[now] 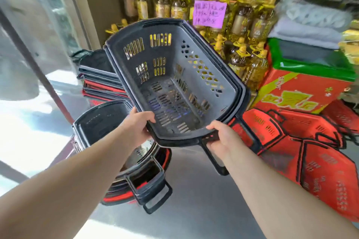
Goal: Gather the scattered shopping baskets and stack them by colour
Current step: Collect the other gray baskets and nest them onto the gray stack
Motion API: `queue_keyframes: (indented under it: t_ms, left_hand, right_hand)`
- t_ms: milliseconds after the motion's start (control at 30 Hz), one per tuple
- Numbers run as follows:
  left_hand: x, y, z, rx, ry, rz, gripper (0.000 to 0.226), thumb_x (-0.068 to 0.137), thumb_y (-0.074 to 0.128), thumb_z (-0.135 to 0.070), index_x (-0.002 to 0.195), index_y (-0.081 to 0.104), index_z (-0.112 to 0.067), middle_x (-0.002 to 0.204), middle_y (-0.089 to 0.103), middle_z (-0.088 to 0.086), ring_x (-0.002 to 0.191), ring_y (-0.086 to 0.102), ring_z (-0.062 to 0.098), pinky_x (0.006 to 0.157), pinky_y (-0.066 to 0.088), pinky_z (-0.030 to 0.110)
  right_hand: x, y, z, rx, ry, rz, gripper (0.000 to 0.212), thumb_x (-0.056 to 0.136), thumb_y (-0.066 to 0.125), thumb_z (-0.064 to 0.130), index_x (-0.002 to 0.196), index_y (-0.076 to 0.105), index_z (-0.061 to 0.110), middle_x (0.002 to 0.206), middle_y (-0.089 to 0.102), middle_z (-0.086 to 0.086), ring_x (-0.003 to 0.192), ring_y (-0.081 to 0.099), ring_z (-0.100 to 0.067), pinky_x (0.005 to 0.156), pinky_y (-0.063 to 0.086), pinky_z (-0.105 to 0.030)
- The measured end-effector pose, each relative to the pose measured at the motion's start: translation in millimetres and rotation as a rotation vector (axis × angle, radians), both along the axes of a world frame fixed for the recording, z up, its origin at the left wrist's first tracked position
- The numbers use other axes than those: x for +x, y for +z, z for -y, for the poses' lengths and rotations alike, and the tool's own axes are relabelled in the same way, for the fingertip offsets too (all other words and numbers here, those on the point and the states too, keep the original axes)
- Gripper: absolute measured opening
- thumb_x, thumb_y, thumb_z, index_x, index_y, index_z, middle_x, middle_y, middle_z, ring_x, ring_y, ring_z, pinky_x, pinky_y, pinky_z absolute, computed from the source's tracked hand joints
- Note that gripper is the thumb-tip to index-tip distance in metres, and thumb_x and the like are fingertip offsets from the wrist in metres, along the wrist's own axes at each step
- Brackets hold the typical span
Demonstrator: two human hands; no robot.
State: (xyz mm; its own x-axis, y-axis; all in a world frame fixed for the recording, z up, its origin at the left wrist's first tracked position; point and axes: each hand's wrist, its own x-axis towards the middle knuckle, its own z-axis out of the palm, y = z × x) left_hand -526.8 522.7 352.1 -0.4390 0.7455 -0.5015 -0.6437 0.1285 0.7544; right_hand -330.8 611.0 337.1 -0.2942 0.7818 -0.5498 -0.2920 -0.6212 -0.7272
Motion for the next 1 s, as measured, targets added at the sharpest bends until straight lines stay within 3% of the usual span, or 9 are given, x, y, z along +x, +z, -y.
queue_keyframes:
  t_ms: [67,167,267,300,433,567,767,900,1000]
  left_hand:
    - [-26,-1,19,0.008,0.012,0.000,0.053,0.076,0.035,0.018,0.097,0.050,-0.029,0.101,0.062,0.013,0.078,0.065,0.030,0.071,0.058,0.050]
    - [-74,-6,54,-0.042,0.018,-0.035,0.066,0.077,0.038,0.018,0.128,0.041,-0.024,0.106,0.058,0.015,0.085,0.062,0.031,0.080,0.054,0.056]
    - [-121,-17,84,-0.057,0.024,-0.010,0.056,0.075,0.042,0.016,0.116,0.046,-0.021,0.110,0.052,0.017,0.092,0.057,0.034,0.085,0.049,0.064]
    - [-134,-21,92,-0.072,0.025,-0.004,0.054,0.074,0.042,0.016,0.114,0.047,-0.020,0.112,0.052,0.018,0.092,0.058,0.035,0.083,0.051,0.063]
    - [-179,-48,127,-0.162,0.039,0.039,0.089,0.076,0.047,0.017,0.146,0.023,-0.031,0.114,0.052,0.016,0.090,0.059,0.029,0.079,0.056,0.047]
    - [-202,-75,150,-0.214,0.041,0.049,0.079,0.072,0.048,0.018,0.139,0.034,-0.021,0.122,0.052,0.027,0.110,0.060,0.040,0.081,0.054,0.060]
    - [-220,-108,154,-0.292,-0.050,-0.016,0.045,0.077,0.049,0.015,0.117,0.047,-0.004,0.100,0.056,0.019,0.087,0.064,0.032,0.076,0.059,0.048]
    - [-230,-125,142,-0.450,-0.054,-0.115,0.032,0.079,0.062,0.008,0.107,0.055,-0.004,0.096,0.064,0.017,0.082,0.066,0.023,0.078,0.059,0.040]
    - [-236,-133,127,-0.545,-0.030,-0.144,0.024,0.081,0.066,0.003,0.102,0.057,-0.003,0.093,0.067,0.014,0.078,0.067,0.019,0.072,0.059,0.034]
  right_hand:
    - [-27,-2,13,-0.009,0.016,-0.011,0.025,0.079,0.040,-0.007,0.060,0.043,0.008,0.046,0.048,-0.006,0.050,0.050,-0.022,0.058,0.044,-0.032]
    - [-75,-10,43,-0.053,0.045,0.007,0.025,0.081,0.040,-0.006,0.060,0.042,0.008,0.052,0.048,-0.007,0.054,0.050,-0.022,0.058,0.046,-0.033]
    - [-118,-24,71,-0.106,0.048,0.006,0.022,0.080,0.042,-0.006,0.063,0.044,0.007,0.051,0.052,-0.008,0.054,0.054,-0.025,0.054,0.053,-0.031]
    - [-131,-29,78,-0.122,0.044,0.007,0.021,0.079,0.043,-0.007,0.063,0.045,0.006,0.048,0.053,-0.008,0.051,0.056,-0.025,0.051,0.054,-0.030]
    - [-172,-52,109,-0.183,0.038,0.082,0.017,0.074,0.048,-0.007,0.062,0.049,0.005,0.044,0.058,-0.008,0.048,0.061,-0.025,0.057,0.054,-0.032]
    - [-194,-78,133,-0.234,0.033,0.123,0.020,0.073,0.052,-0.006,0.056,0.052,0.005,0.051,0.059,-0.011,0.051,0.063,-0.027,0.062,0.055,-0.037]
    - [-209,-100,144,-0.280,0.025,0.207,0.029,0.075,0.054,-0.004,0.048,0.059,0.005,0.051,0.060,-0.011,0.060,0.059,-0.027,0.065,0.054,-0.038]
    - [-221,-107,142,-0.285,-0.005,0.254,0.002,0.084,0.061,0.002,0.082,0.062,0.001,0.083,0.060,-0.016,0.074,0.060,-0.027,0.071,0.055,-0.038]
    - [-228,-109,132,-0.294,-0.040,0.182,0.015,0.084,0.065,0.004,0.099,0.063,0.003,0.099,0.065,-0.014,0.087,0.064,-0.026,0.066,0.054,-0.035]
